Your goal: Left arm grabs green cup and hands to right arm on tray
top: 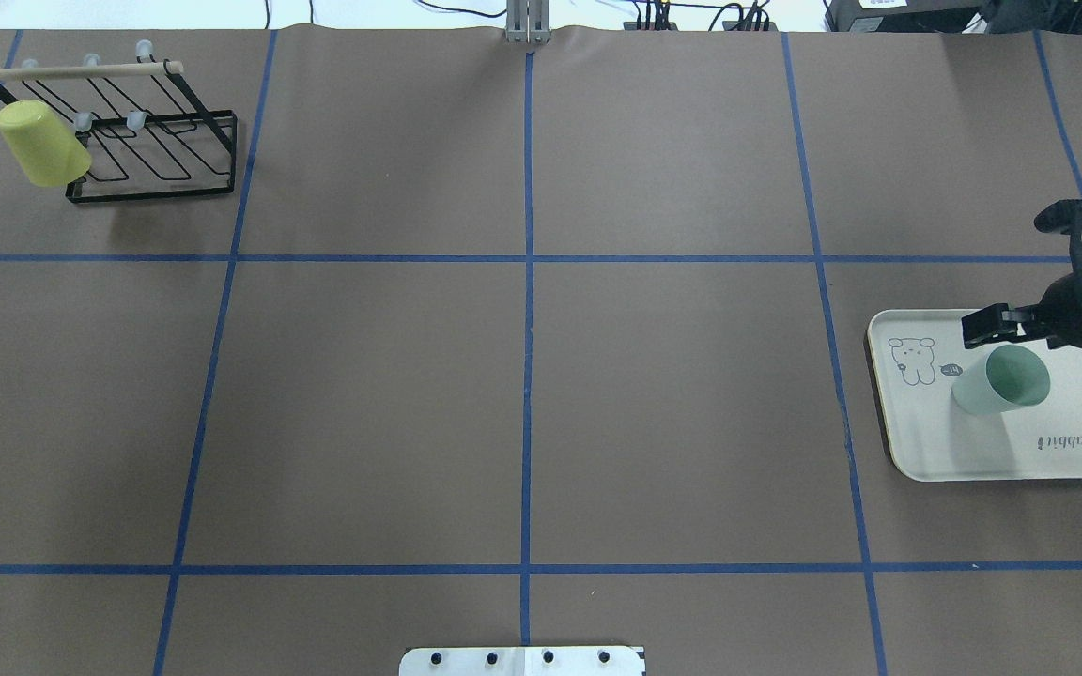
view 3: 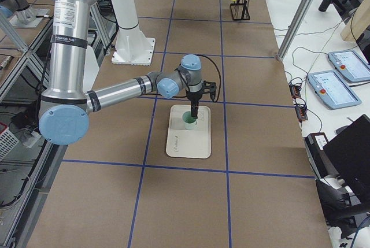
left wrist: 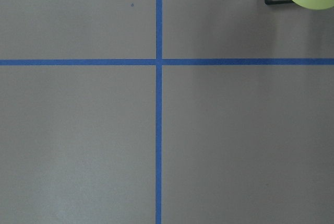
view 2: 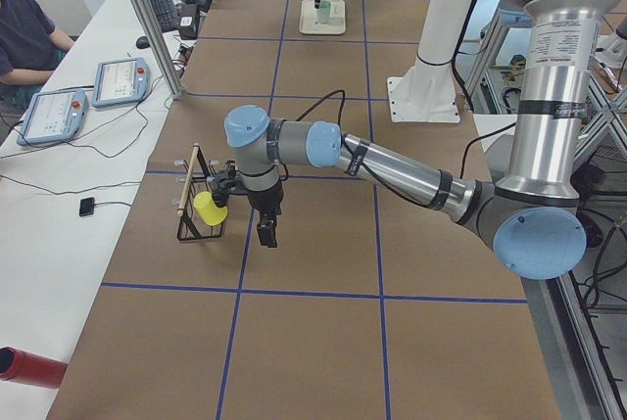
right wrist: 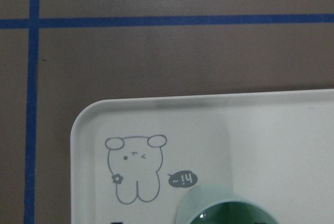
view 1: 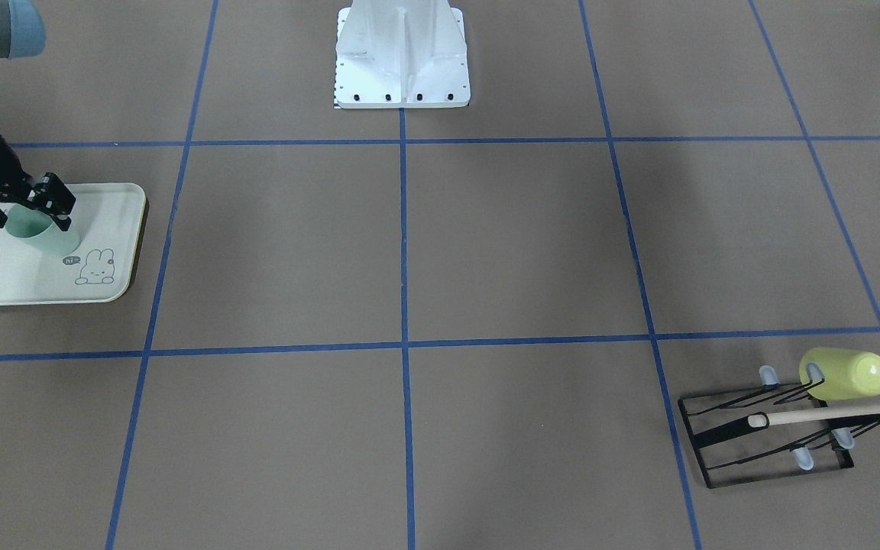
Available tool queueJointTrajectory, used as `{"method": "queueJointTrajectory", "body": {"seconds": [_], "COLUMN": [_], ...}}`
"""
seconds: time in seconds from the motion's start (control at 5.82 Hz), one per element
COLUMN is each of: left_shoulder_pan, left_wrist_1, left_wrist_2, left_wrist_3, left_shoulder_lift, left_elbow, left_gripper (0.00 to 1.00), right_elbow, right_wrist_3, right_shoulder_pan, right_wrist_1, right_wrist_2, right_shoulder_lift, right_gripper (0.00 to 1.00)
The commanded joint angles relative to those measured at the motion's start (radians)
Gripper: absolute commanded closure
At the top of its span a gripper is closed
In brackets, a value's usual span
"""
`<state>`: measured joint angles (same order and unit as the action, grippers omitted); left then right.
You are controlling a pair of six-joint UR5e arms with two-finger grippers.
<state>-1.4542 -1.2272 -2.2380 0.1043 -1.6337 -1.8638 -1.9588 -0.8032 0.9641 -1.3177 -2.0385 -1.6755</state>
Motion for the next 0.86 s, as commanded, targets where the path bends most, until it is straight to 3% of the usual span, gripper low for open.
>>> {"method": "queueJointTrajectory", "body": {"seconds": [0.0, 0.17, 0.34, 0.52, 0.69], "left_shoulder_pan": [0.000, -0.003, -0.020, -0.059, -0.116], "left_wrist_1": [-0.005, -0.005, -0.003, 0.005, 0.006], "left_wrist_2": [0.000, 0.000, 0.000, -0.002, -0.061], "left_wrist_3": [0.000, 0.000, -0.003, -0.067, -0.165], "left_shoulder_lift": [0.006, 0.002, 0.003, 0.005, 0.005], "left_elbow": [0.000, 0.005, 0.005, 0.011, 0.062], "left_gripper": [0.00, 0.00, 0.00, 0.00, 0.00], "right_elbow": [0.007, 0.018, 0.049, 0.111, 0.170], "right_wrist_3": [0.245, 0.439, 0.642, 0.814, 0.943], "right_shoulder_pan": [0.153, 0.273, 0.376, 0.477, 0.557], "right_wrist_1": [-0.130, -0.217, -0.283, -0.297, -0.301], "right_wrist_2": [-0.070, -0.148, -0.172, -0.195, -0.212], "right_shoulder_lift": [0.043, 0.040, 0.036, 0.028, 0.013], "right_gripper": [0.00, 0.00, 0.00, 0.00, 0.00]}}
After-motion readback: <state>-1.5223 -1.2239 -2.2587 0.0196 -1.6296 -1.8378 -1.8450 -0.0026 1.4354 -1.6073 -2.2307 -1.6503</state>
